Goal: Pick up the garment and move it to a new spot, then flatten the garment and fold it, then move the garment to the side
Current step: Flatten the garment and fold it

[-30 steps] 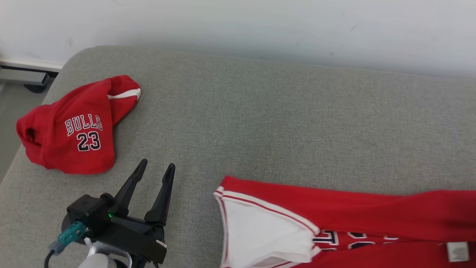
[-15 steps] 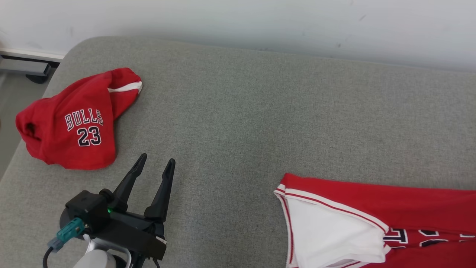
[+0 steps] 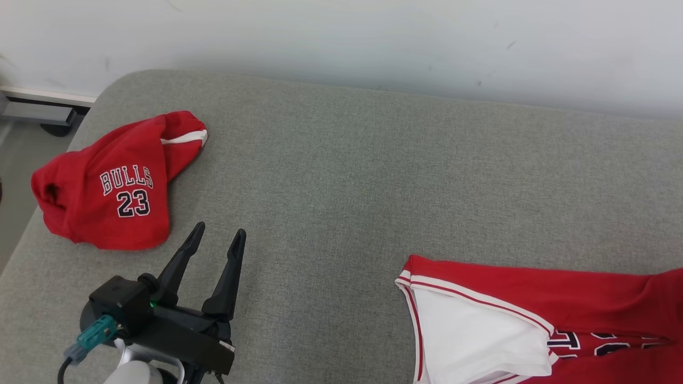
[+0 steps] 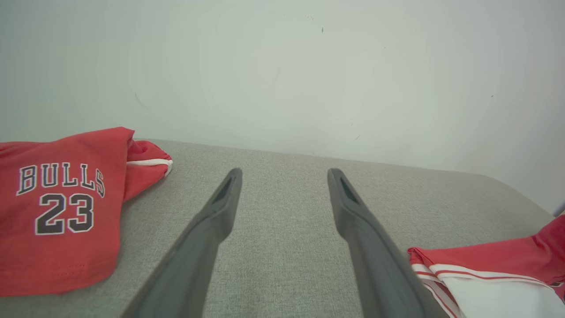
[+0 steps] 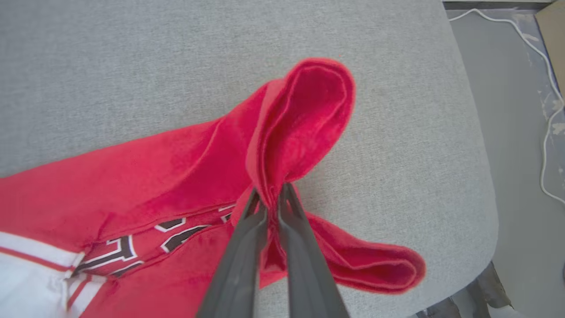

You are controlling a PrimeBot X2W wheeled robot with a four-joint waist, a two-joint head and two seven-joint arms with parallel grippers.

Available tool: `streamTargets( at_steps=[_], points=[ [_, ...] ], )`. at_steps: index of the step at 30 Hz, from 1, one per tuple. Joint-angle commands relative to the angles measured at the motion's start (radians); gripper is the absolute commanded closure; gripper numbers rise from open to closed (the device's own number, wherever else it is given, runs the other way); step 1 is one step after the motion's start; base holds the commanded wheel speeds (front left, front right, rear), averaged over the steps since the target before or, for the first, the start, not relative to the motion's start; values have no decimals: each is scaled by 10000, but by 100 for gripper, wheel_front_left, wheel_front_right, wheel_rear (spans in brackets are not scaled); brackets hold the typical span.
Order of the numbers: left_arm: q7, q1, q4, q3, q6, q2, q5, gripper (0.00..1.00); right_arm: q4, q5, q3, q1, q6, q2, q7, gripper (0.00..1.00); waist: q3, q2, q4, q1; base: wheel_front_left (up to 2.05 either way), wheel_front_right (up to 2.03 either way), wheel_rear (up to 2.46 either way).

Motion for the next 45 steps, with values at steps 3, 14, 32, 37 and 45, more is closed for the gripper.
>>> streamTargets(
  at_steps=[3,14,32,37,45],
  points=[
    [-25,28,-35,16,33,44,-15,0,-198,538,719,158,-3,-17,286,100,-33,-1,23,0,0,0,0],
    [-36,-104,19,-53,9,-18,-70,0,563,1614,3926,335,-3,-26,-40,100,-65,-1,180,0,0,0,0],
    [-41,-54,30,-135,37,15,-140,0,2024,2647,6875,-466,-3,-15,-1327,100,-237,-1,406,0,0,0,0],
    [-43,-39,10,-151,68,42,-177,0,2266,2715,7184,-533,-3,-15,-1521,100,-232,-1,446,0,0,0,0],
    [-2,-122,69,-260,17,30,-165,0,2895,2952,7653,-691,-3,-15,-1933,100,-260,-1,556,0,0,0,0]
  ],
)
